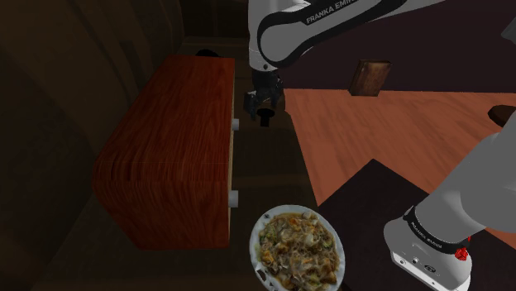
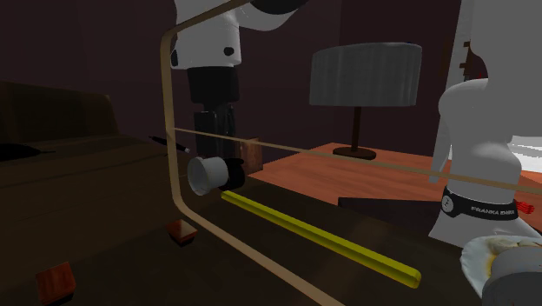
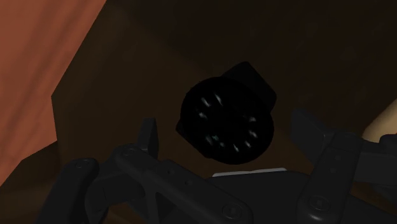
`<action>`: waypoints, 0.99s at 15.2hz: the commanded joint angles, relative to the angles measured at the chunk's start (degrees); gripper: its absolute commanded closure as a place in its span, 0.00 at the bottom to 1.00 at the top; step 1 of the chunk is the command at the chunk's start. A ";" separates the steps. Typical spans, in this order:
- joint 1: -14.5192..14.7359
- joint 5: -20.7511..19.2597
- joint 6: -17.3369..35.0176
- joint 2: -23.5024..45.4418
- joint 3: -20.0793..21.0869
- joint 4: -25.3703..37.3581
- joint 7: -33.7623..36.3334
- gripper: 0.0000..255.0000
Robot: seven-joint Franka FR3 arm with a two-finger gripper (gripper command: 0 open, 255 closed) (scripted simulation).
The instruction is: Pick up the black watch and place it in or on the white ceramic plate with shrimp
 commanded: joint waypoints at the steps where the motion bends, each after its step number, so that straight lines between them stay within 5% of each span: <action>1: 0.00 0.00 0.00 0.00 0.00 0.00 0.00 0.00; 2: 0.00 0.00 0.00 0.00 0.00 0.00 0.00 1.00; 15: -0.04 0.38 -2.88 -1.25 0.03 1.66 -0.32 1.00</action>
